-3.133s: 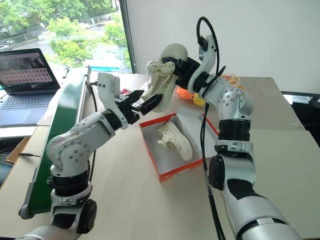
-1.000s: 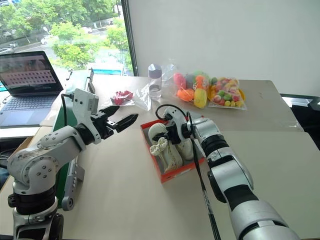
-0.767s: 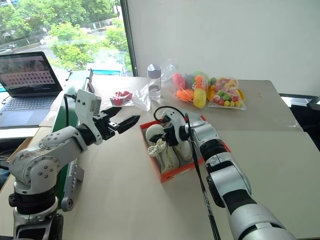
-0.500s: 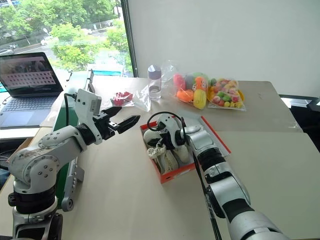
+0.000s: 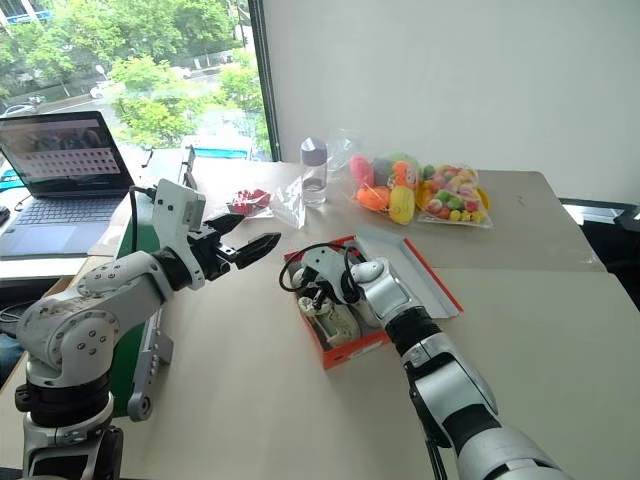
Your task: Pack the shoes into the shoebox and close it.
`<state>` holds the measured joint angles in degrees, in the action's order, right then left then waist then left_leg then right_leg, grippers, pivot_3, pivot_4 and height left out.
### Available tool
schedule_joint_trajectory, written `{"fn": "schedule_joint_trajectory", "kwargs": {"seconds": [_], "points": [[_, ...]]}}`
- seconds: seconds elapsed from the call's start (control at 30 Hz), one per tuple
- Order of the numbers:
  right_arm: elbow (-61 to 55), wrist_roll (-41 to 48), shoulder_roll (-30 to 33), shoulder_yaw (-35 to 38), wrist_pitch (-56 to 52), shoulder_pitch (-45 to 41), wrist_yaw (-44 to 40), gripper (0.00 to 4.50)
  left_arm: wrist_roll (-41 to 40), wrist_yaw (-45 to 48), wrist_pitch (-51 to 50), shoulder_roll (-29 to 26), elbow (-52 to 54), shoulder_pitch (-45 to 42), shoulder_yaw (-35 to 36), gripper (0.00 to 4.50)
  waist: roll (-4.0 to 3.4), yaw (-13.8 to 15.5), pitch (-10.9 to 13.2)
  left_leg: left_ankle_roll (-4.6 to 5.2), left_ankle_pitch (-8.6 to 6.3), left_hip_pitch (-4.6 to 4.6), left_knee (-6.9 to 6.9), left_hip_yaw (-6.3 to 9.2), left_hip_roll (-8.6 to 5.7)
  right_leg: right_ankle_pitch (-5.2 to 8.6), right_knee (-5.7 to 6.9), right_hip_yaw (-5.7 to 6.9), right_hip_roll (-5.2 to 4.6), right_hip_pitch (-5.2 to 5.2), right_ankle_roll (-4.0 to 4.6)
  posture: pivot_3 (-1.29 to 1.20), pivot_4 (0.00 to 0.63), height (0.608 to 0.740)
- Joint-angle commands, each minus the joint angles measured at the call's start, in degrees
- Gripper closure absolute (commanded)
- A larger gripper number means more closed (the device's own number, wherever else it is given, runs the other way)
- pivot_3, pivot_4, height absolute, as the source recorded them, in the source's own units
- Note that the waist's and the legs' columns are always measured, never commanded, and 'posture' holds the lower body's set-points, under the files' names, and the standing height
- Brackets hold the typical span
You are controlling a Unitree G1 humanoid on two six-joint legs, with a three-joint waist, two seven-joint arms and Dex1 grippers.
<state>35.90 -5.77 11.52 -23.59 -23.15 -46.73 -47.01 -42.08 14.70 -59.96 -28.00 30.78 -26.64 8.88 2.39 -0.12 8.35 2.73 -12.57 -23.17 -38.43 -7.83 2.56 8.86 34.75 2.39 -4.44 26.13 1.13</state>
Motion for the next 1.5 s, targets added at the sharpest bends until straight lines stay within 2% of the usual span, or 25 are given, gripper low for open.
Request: {"fn": "schedule_joint_trajectory", "kwargs": {"seconds": [0.03,0.23,0.47,0.5,0.53,0.8,1.17,1.5], "points": [[5.72,-5.7,2.7,-4.2,-0.9,5.14,1.5,4.06,0.22,0.46,0.97,-0.56,1.54,-1.46,-0.24,0.0,-0.05,0.17,-0.14,0.0,0.0,0.01,0.0,0.0,0.0,0.0,0.0,0.0,0.0,0.0,0.0,0.0,0.15,0.74],[7.18,-11.24,4.33,-7.91,2.87,4.64,5.0,4.06,0.68,1.67,1.17,-1.29,0.95,-2.34,-1.24,0.0,-0.24,0.56,-0.62,-0.01,-0.01,0.22,0.09,0.01,0.01,0.01,-0.15,0.01,-0.01,0.01,-0.01,0.0,0.15,0.74],[7.14,-8.03,4.82,-1.8,1.93,1.31,9.29,4.06,2.25,3.58,2.45,-0.94,-1.26,-3.85,-3.42,0.0,-0.48,0.78,-0.85,-0.01,-0.02,0.13,0.38,-0.04,0.07,-0.04,-0.7,0.06,-0.03,-0.03,-0.08,0.0,0.15,0.74],[6.55,-7.26,5.01,-0.59,1.09,1.09,9.1,3.11,2.53,3.93,2.8,-0.81,-1.63,-4.05,-3.89,0.0,-0.49,0.81,-0.84,-0.01,-0.02,0.08,0.38,-0.05,0.07,-0.04,-0.7,0.06,-0.04,0.0,-0.08,0.0,0.15,0.74],[6.0,-6.68,5.14,0.29,0.36,1.01,8.76,2.9,2.69,4.17,3.12,-0.68,-1.97,-4.18,-4.16,0.0,-0.51,0.86,-0.83,-0.01,-0.02,0.01,0.38,-0.05,0.07,-0.04,-0.7,0.06,-0.05,0.04,-0.09,0.0,0.15,0.74],[-4.14,1.07,5.06,9.56,-11.18,1.47,6.74,0.1,4.43,6.25,5.83,0.54,-5.1,-5.71,-6.25,0.0,-0.71,0.91,-0.7,0.0,-0.01,-0.53,0.4,-0.08,0.07,-0.07,-0.66,0.14,-0.11,0.17,-0.12,0.0,0.15,0.74],[-19.84,15.66,1.72,25.0,-30.85,-1.35,10.3,0.1,6.19,8.63,7.99,1.88,-7.63,-6.67,-8.0,0.0,-0.7,0.36,-0.31,0.58,-0.07,-0.96,0.6,-0.06,0.07,0.14,-0.68,0.2,0.02,0.51,-0.22,0.0,0.15,0.74],[-28.02,19.42,6.14,27.67,-35.92,-2.95,12.81,0.1,8.51,13.19,8.6,0.37,-8.67,-6.59,-11.17,0.0,-0.7,-0.6,-0.15,0.6,-0.06,-1.06,0.59,-0.06,0.05,0.2,-0.66,0.22,0.04,0.62,-0.33,0.0,0.15,0.74]]}}
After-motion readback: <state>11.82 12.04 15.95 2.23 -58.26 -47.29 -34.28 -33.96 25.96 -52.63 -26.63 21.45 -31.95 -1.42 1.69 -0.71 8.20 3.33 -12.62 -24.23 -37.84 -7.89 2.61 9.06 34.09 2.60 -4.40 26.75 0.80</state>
